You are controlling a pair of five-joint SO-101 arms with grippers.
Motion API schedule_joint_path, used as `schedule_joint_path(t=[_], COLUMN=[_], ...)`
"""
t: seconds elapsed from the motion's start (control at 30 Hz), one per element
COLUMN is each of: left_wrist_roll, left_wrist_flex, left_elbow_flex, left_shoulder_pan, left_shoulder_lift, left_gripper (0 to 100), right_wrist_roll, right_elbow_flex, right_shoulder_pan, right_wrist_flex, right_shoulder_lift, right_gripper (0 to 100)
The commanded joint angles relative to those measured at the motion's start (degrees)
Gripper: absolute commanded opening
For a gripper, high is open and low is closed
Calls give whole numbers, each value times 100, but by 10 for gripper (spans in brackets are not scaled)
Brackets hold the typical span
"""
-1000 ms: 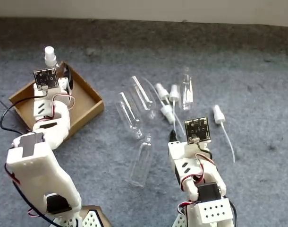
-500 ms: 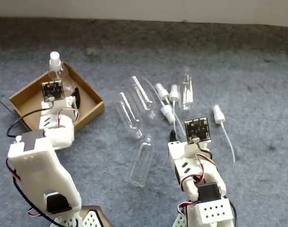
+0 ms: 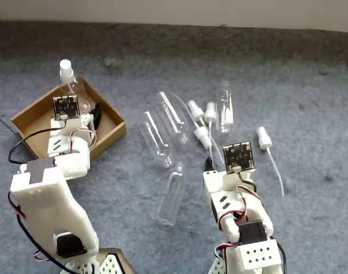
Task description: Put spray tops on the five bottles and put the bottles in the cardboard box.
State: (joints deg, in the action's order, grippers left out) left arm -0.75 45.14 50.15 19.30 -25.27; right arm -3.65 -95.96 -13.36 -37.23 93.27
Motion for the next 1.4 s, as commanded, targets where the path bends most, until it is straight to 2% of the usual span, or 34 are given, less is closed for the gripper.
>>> schedule_joint_path(t=[0.0,0.33,0.53,0.77,1.0,1.1,1.37], left_wrist_roll=[-35,-35,-44,-167,-202,-202,-193], left_wrist_flex=[536,545,475,-765,-1108,-1864,-5319], left_elbow_flex=[31,92,804,1015,1895,2105,1930], left_shoulder_pan=[-66,-13,-48,66,66,66,75], left_shoulder_lift=[145,163,1174,2308,3688,4444,6589], left_gripper=[295,296,296,296,296,293,291], right_wrist_roll=[-9,-9,-9,-9,-9,-9,-9], right_elbow_flex=[-725,-725,-725,-725,-725,-725,-725], right_shoulder_pan=[66,66,66,66,66,66,66], right_wrist_flex=[180,180,180,180,180,180,180], right_shoulder_lift=[57,57,57,57,57,57,57], right_gripper=[149,149,149,149,149,149,149])
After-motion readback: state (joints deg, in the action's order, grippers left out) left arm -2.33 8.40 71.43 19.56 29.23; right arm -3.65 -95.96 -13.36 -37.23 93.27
